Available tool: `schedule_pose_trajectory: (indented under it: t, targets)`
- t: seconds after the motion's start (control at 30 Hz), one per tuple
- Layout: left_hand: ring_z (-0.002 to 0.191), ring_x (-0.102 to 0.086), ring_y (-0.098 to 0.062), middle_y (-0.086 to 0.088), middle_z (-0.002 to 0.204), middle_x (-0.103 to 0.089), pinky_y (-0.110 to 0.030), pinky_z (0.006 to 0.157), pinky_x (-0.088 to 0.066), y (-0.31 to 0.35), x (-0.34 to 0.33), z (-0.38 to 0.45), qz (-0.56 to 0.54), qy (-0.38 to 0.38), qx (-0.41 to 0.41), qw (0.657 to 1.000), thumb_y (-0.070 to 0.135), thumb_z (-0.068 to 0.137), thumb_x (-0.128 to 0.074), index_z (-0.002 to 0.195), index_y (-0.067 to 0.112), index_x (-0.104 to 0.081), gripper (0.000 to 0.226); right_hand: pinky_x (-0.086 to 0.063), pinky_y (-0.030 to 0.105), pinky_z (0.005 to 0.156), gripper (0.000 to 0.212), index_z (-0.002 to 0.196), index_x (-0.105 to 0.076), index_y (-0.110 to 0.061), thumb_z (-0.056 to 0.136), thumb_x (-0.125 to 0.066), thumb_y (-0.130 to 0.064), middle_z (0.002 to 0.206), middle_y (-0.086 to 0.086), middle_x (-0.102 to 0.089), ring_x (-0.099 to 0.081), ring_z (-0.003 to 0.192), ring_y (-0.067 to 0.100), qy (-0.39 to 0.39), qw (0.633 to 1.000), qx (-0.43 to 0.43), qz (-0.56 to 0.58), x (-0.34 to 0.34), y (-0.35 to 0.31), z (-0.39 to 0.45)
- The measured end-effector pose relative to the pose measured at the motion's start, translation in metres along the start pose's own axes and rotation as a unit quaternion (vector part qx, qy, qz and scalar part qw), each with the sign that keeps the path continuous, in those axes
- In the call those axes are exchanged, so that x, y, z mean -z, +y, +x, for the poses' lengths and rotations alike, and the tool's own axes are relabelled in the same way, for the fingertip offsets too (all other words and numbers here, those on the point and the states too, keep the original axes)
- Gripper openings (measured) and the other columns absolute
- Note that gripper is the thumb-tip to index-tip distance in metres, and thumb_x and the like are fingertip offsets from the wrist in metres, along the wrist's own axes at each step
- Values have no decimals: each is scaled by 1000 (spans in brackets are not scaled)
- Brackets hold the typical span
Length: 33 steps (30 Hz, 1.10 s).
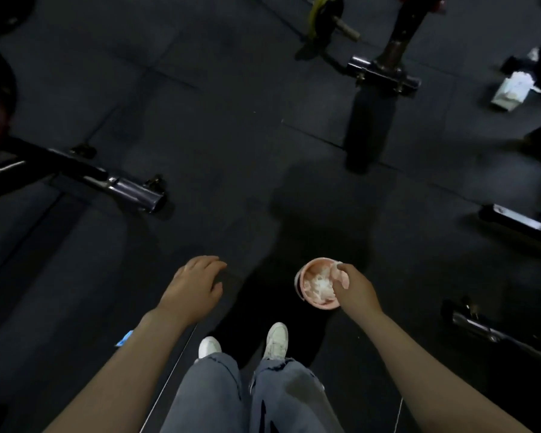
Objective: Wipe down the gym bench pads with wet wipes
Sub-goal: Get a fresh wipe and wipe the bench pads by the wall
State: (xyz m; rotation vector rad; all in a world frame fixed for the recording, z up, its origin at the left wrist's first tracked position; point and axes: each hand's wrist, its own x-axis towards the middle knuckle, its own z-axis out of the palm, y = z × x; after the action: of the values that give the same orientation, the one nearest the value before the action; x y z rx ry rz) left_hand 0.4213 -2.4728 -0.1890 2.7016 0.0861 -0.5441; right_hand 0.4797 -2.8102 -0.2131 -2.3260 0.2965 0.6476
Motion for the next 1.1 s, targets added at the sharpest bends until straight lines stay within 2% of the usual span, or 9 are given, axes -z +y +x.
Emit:
schedule_pose_trajectory:
  t: [0.13,0.27,0.37,0.5,0.6,0.73,0.9,1.1]
  targets:
    - [144,-30,-18,6,152,-41,-37,115,-28,-40,2,-29,-45,24,79,996,33,97,-53,143,26,-48,48,-39,23,88,44,138,-47,-16,95,-54,-18,125,5,-59,-55,116,20,-45,996,51,-56,-23,-46,11]
    - [140,-36,-22,1,148,-47,-38,115,-29,-91,10,-66,-106,78,145,981,28,97,-56,140,20,-53,44,-38,24,96,48,142,-44,-14,95,-57,-19,138,4,-52,-50,126,19,-84,985,113,-102,-62,-99,10]
    - [139,-38,-24,-2,146,-49,-38,114,-31,-142,9,-103,-148,96,202,963,26,96,-58,138,18,-55,43,-40,23,88,48,140,-45,-16,94,-59,-19,135,5,-55,-54,118,16,-112,969,162,-148,-102,-138,5]
    - [142,-32,-23,-1,151,-43,-35,116,-26,-216,-4,-159,-183,69,262,945,27,96,-57,141,20,-51,46,-41,22,88,49,139,-46,-19,92,-59,-15,135,4,-54,-54,116,16,-161,940,214,-211,-165,-183,-4]
    - [141,-34,-23,-1,150,-45,-35,116,-27,-263,-16,-196,-210,81,312,923,25,95,-57,141,20,-52,46,-41,17,78,48,138,-46,-21,92,-58,-15,133,2,-54,-51,99,5,-189,927,230,-229,-223,-211,-16]
    - [136,-40,-23,-1,144,-51,-33,113,-28,-314,-38,-228,-237,109,360,896,22,94,-57,137,19,-55,43,-39,17,75,43,134,-50,-21,92,-56,-13,126,-1,-58,-50,94,4,-228,918,232,-225,-317,-238,-32]
    - [133,-45,-24,-2,139,-56,-37,113,-32,-361,-88,-244,-302,130,415,848,16,94,-57,134,16,-58,40,-37,20,89,41,128,-56,-15,88,-52,-8,127,3,-60,-56,113,16,-298,890,224,-264,-445,-245,-41]
    - [128,-48,-15,3,134,-58,-21,104,-32,-421,-181,-230,-380,183,493,761,15,95,-56,130,17,-60,36,-36,18,93,41,131,-54,-15,91,-51,-9,132,5,-56,-54,118,17,-369,838,219,-338,-598,-206,-13]
